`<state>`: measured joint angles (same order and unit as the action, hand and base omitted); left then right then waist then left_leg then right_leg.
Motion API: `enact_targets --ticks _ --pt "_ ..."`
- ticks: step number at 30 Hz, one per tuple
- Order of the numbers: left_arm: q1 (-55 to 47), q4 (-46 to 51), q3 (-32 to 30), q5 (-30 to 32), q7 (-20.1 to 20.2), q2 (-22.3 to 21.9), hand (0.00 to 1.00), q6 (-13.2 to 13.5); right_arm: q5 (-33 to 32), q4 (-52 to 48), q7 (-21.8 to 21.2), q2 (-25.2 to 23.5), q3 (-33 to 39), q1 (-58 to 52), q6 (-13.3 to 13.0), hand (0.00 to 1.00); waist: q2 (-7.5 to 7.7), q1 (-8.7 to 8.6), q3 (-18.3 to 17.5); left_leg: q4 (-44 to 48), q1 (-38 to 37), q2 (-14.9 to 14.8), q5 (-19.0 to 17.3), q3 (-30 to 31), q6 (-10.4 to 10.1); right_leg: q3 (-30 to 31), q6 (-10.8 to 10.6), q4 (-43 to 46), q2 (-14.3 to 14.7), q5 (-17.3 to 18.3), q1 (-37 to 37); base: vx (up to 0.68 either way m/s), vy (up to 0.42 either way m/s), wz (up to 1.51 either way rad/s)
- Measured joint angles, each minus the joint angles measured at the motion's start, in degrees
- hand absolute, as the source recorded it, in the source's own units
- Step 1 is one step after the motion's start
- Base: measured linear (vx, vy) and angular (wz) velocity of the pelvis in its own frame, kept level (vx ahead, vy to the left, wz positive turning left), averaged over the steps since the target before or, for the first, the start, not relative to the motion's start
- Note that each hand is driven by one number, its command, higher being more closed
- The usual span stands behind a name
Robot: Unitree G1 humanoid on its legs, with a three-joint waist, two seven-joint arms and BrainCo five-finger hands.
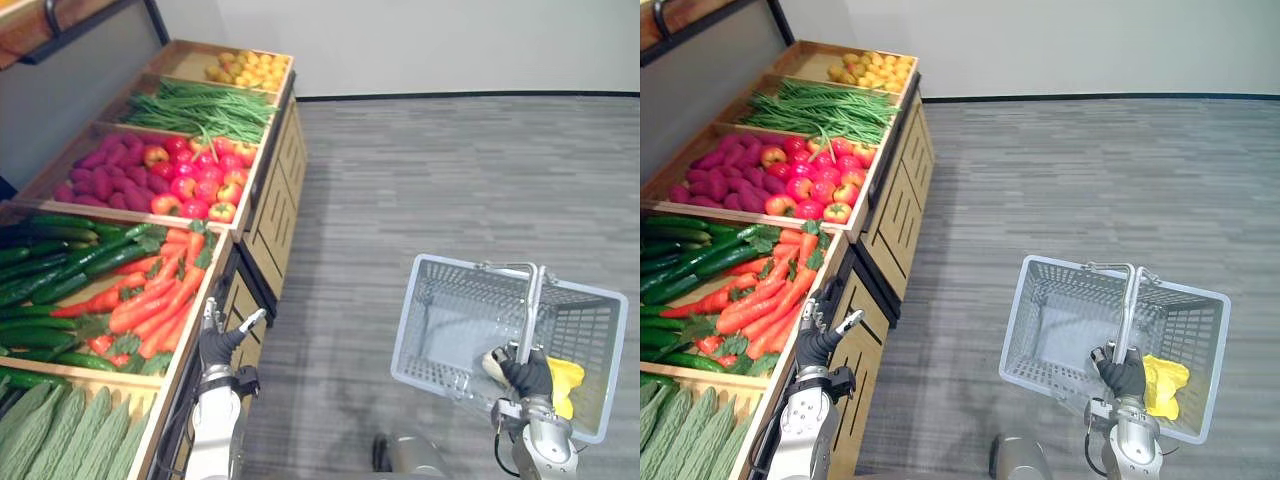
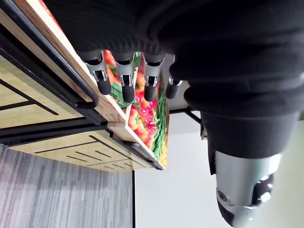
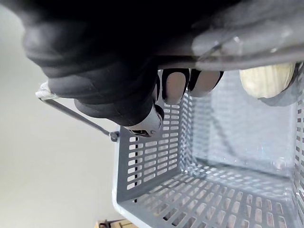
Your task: Pick vegetable in the basket
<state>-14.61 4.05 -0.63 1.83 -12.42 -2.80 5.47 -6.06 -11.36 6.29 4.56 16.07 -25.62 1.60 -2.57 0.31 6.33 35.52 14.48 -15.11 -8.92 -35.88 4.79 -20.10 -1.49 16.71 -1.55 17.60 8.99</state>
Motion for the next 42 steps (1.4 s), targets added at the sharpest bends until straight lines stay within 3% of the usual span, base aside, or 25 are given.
enact_targets --ticks 1,2,4,5,6,9,11,13,14,15,16,18,21,24,25,28,32,34,35,36,42 --pt "-0.3 0.0 0.0 0.0 0.0 0.5 0.0 0.0 0.0 0.3 0.1 -0.5 0.1 -0.2 0.1 1.0 0.6 -0.07 -0.7 -1.7 -1.4 0.6 -1.3 -1.5 2.0 0.4 -0.4 1.0 -0.2 0.3 0.0 0.41 0.027 1.3" --pt "-0.5 0.1 0.0 0.0 0.0 1.5 0.0 -0.1 0.1 0.6 0.1 -1.5 0.2 -0.2 0.2 1.0 1.3 -0.43 -1.9 -5.6 -2.7 3.1 -2.9 -1.3 3.6 1.7 -0.4 2.6 -0.7 0.3 0.0 0.42 0.03 1.16" --pt "-0.7 1.6 -0.3 0.1 0.0 2.9 0.0 -0.2 0.6 1.9 0.0 -3.1 0.2 0.4 0.7 1.0 3.9 -0.24 -1.4 -11.5 -6.3 7.0 -4.2 0.2 2.9 3.2 -0.3 10.4 -1.8 0.2 -0.9 0.5 -0.017 1.14" --pt "-1.9 2.4 -0.5 0.1 0.0 3.0 0.0 -0.6 1.2 2.5 -0.3 -3.8 0.1 1.0 1.4 1.0 4.71 0.41 -1.3 -13.8 -9.5 8.3 -4.5 1.7 2.4 5.5 -0.1 18.7 -3.6 1.4 -3.4 0.39 -0.087 0.72" --pt "-2.6 2.6 -0.8 0.1 0.0 2.9 0.0 -0.6 1.7 3.0 -0.3 -3.9 -0.2 1.1 1.4 1.0 4.78 0.44 -1.2 -14.8 -11.4 8.8 -5.0 2.7 1.8 6.2 0.1 21.3 -3.9 2.3 -3.7 0.45 -0.167 0.56" --pt "-4.5 4.9 -2.6 0.5 -0.3 3.0 0.0 -0.7 2.8 3.7 -0.5 -4.0 -0.5 1.1 1.3 1.0 4.89 0.31 -1.0 -15.8 -16.9 8.6 -7.3 7.3 -1.5 12.9 0.6 34.4 -5.6 2.9 -13.1 0.35 -0.193 0.65" --pt "-4.5 4.9 -2.8 0.5 -0.5 2.9 0.0 -0.7 2.8 3.8 -0.5 -4.0 -0.5 1.1 1.3 1.0 4.69 0.11 -0.9 -15.7 -18.0 7.2 -8.0 10.1 -3.2 18.3 0.1 33.7 -3.8 3.4 -19.5 0.34 -0.309 0.81" --pt "-4.5 4.9 -3.2 0.6 -1.2 2.9 0.0 -0.7 2.7 5.7 -0.8 -4.0 -0.3 1.7 1.2 1.0 4.88 -0.97 -0.6 -14.8 -18.1 4.7 -8.6 14.8 -6.9 26.7 -0.5 26.5 -0.7 2.9 -25.1 0.4 -0.424 1.06" --pt "-4.4 4.8 -3.6 0.7 -1.6 2.8 0.0 -0.6 2.7 7.0 -1.0 -4.0 -0.2 1.9 1.2 1.0 5.63 -1.24 -0.5 -13.3 -17.7 3.7 -9.2 17.5 -8.8 30.5 -1.4 20.4 0.3 0.7 -25.6 0.38 -0.45 1.35" --pt "-3.8 4.0 -3.7 1.1 -1.7 3.3 0.0 -0.7 2.6 8.9 -1.0 -3.9 0.2 1.5 1.0 1.0 7.19 -1.83 -0.6 -10.4 -16.5 3.0 -11.0 22.3 -12.3 33.5 -4.2 14.0 1.0 -6.0 -23.6 0.39 -0.468 1.22" --pt "-3.5 2.9 -3.4 1.1 -1.8 2.6 0.0 -1.3 2.6 10.7 -1.0 -3.1 0.7 1.8 1.0 1.0 5.65 -1.46 -0.6 -10.8 -16.4 1.8 -11.1 25.1 -12.4 31.1 -3.5 14.3 1.6 -6.0 -22.9 0.38 -0.437 1.12" --pt "-2.5 2.7 -1.9 1.1 -1.4 1.4 0.0 -1.7 2.1 12.0 -1.1 -2.2 1.9 1.7 1.1 1.0 4.8 -0.84 -0.4 -15.0 -15.1 2.4 -6.5 31.3 -12.2 28.9 -2.2 17.3 1.6 -5.3 -24.3 0.27 -0.364 1.08" --pt "0.0 2.7 -2.2 1.1 -1.3 0.9 0.0 -1.7 2.1 12.3 -1.4 -1.5 2.7 1.2 1.1 1.0 2.24 -0.61 -0.1 -19.0 -14.0 2.0 -1.2 34.0 -12.5 22.8 -1.6 17.1 0.2 -5.0 -23.3 0.15 -0.28 1.17" --pt "1.8 2.7 -2.2 1.2 -1.3 1.2 0.0 -1.2 1.7 13.3 -1.5 -1.8 3.7 -0.8 1.1 1.0 2.06 -1.14 -0.1 -20.9 -12.8 1.9 3.9 33.5 -10.7 18.4 -1.4 16.1 -1.7 -4.8 -19.8 0.05 -0.16 1.45" --pt "1.9 2.8 -2.2 1.2 -1.3 1.5 0.0 -1.2 0.7 13.4 -1.4 -1.8 4.6 -1.1 1.1 1.0 2.14 -1.19 -0.1 -21.8 -12.6 1.8 4.9 30.5 -9.3 16.8 -1.2 14.5 -2.7 -4.7 -18.7 -0.01 -0.04 0.99" --pt "2.3 2.5 -2.4 2.4 -1.4 2.8 0.0 -1.3 -1.4 15.7 -1.0 -1.2 6.6 0.0 0.3 1.0 2.33 -1.19 0.0 -21.4 -11.1 0.1 4.5 18.5 -8.1 13.5 0.1 9.9 -4.2 -3.9 -17.0 -0.04 0.009 0.61" --pt "2.9 1.9 -4.2 5.8 -1.4 6.9 0.0 -1.4 -2.3 19.9 -1.6 -2.0 5.7 1.3 0.2 1.0 3.36 -1.23 0.5 -23.4 -10.4 1.4 4.0 17.4 -10.0 13.3 -0.8 6.4 -4.4 -3.2 -15.2 -0.15 0.08 0.29" --pt "4.5 0.3 -5.7 7.6 -1.4 9.0 0.0 -1.4 -2.4 22.1 -2.1 -2.1 5.6 1.1 0.2 1.0 5.17 -2.31 0.3 -25.4 -11.1 3.1 4.3 15.3 -9.5 14.1 -0.8 2.5 -5.7 -3.7 -15.3 -0.09 0.097 0.44" --pt "4.6 -0.1 -6.3 8.1 -1.4 9.3 0.0 -1.5 -2.4 22.1 -2.3 -2.0 5.6 1.2 0.2 1.0 4.06 -2.29 0.0 -24.5 -11.3 2.7 4.3 15.1 -9.5 14.6 -1.0 2.0 -5.3 -3.9 -15.3 0.02 0.089 0.13" --pt "4.9 -0.7 -6.9 8.9 -1.5 10.0 0.0 -1.7 -2.3 22.5 -2.8 -1.7 5.4 1.1 0.2 1.0 3.57 -2.58 0.2 -26.8 -12.4 2.3 6.3 14.7 -11.5 15.7 -1.5 2.3 -4.5 -5.3 -15.6 0.01 0.061 0.01" --pt "10.5 -8.4 -6.4 15.0 -1.5 16.4 0.0 -2.9 -2.4 23.5 -4.2 -1.6 4.0 1.4 0.2 1.0 3.82 -2.97 0.0 -29.6 -12.5 4.5 7.3 13.0 -10.9 19.7 -2.8 -1.0 -4.7 -9.4 -16.4 0.03 0.073 -0.12"
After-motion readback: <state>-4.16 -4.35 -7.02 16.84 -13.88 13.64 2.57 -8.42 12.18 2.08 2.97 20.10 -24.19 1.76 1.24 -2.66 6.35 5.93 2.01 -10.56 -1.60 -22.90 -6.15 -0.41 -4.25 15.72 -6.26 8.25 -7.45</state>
